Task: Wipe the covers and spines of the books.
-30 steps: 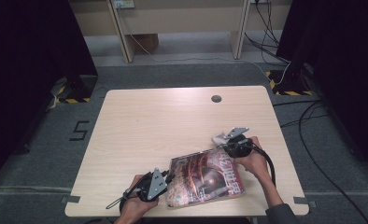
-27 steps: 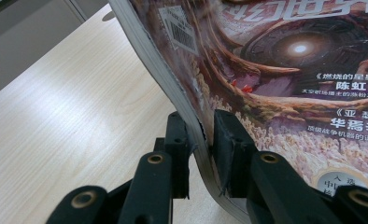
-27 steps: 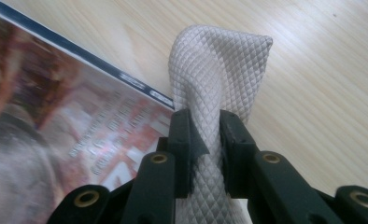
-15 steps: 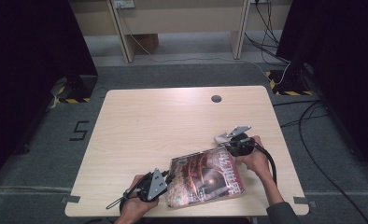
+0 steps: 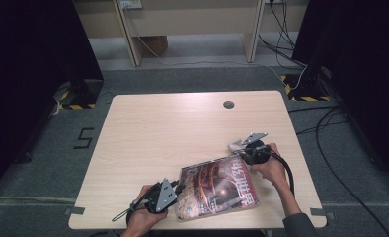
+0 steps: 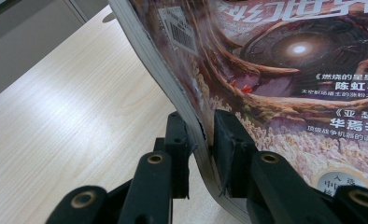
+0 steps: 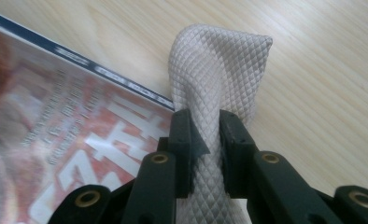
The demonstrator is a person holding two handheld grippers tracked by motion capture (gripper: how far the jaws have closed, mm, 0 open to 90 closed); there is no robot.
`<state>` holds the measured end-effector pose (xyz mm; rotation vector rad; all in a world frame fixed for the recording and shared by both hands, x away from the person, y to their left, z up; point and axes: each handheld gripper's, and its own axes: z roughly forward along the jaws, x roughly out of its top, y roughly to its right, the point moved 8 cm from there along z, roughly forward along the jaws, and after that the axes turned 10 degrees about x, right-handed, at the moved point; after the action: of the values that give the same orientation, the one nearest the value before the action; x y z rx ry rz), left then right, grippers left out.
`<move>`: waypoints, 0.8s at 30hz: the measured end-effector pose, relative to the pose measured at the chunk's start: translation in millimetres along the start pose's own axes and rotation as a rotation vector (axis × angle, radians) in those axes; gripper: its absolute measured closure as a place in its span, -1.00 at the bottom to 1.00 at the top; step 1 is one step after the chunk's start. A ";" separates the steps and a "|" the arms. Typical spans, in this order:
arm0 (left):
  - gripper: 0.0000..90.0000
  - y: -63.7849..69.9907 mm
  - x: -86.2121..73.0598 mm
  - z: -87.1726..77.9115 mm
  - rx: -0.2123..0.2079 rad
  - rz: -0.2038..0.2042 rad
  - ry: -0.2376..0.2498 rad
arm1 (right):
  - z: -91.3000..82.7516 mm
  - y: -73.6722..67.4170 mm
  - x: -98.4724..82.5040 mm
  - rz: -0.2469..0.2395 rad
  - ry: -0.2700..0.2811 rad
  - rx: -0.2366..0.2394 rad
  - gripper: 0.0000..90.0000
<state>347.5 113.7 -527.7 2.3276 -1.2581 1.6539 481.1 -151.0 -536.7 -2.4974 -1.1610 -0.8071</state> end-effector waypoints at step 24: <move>0.68 -0.2 0.4 -0.4 0.002 0.002 0.002 | -1.8 7.1 -5.0 -0.002 -0.025 -0.031 0.73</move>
<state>347.3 113.8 -527.1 2.3259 -1.2601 1.6588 483.2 -159.4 -538.2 -2.5388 -1.1678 -0.8027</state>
